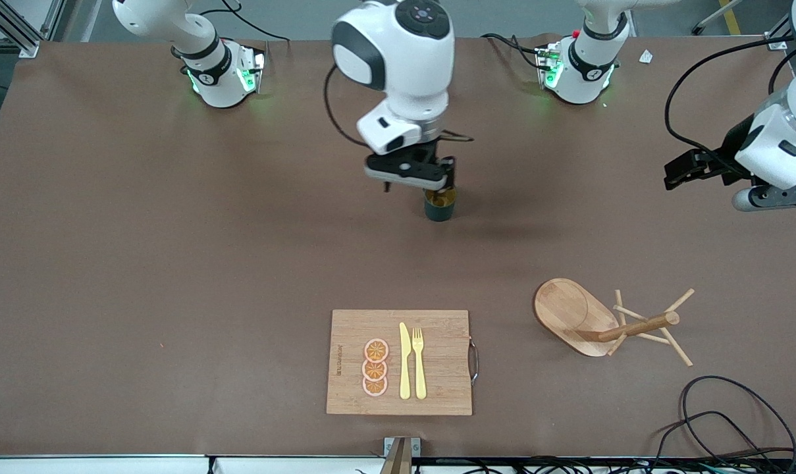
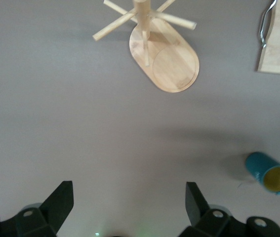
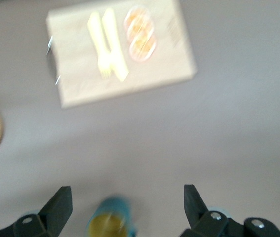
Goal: Pass cup and hang on rack
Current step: 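Set down the mug, open the right gripper while the left gripper approaches, then lower the left gripper onto the teal mug handle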
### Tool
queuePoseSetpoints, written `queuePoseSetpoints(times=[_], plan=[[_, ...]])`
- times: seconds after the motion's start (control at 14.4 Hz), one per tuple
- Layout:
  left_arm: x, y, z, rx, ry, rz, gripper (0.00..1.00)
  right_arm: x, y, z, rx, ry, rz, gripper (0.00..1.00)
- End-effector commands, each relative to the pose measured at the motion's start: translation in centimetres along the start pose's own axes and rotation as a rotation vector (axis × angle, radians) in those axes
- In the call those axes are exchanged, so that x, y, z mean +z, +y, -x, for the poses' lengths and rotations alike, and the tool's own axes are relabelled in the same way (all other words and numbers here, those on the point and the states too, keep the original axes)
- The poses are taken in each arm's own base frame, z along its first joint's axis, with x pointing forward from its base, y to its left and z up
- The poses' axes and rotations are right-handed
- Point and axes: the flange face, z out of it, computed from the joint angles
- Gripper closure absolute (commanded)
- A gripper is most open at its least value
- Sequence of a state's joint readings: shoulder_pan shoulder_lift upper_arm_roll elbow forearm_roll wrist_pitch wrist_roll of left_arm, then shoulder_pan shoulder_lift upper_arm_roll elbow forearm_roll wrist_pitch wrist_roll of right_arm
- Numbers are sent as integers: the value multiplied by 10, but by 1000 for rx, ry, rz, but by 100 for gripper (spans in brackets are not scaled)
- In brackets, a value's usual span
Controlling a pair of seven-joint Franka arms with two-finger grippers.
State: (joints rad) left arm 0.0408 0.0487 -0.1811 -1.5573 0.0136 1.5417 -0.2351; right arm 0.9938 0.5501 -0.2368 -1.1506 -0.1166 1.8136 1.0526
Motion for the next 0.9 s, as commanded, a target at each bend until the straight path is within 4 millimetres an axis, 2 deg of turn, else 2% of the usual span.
queuePoseSetpoints(times=[0.0,0.14,0.21,0.35,0.42,0.48,0.55,0.69,0.83], plan=[[-6,39,9,-43,33,4,0,-16,76,-78,-96,20,46,0],[-2,69,15,-87,51,9,0,-10,131,-135,-159,16,71,0],[2,87,21,-115,49,5,0,-4,161,-163,-132,15,85,0],[14,127,37,-165,61,-8,0,5,219,-208,-130,6,110,0],[26,153,48,-193,67,-14,0,4,241,-222,-196,6,118,0],[34,180,62,-222,95,-26,0,5,271,-241,-271,2,126,0],[39,200,73,-264,121,-43,0,5,295,-255,-311,1,131,0],[60,244,95,-308,145,-89,0,0,333,-273,-321,-4,132,0],[84,284,116,-354,179,-131,0,-30,381,-287,-265,9,48,0]])
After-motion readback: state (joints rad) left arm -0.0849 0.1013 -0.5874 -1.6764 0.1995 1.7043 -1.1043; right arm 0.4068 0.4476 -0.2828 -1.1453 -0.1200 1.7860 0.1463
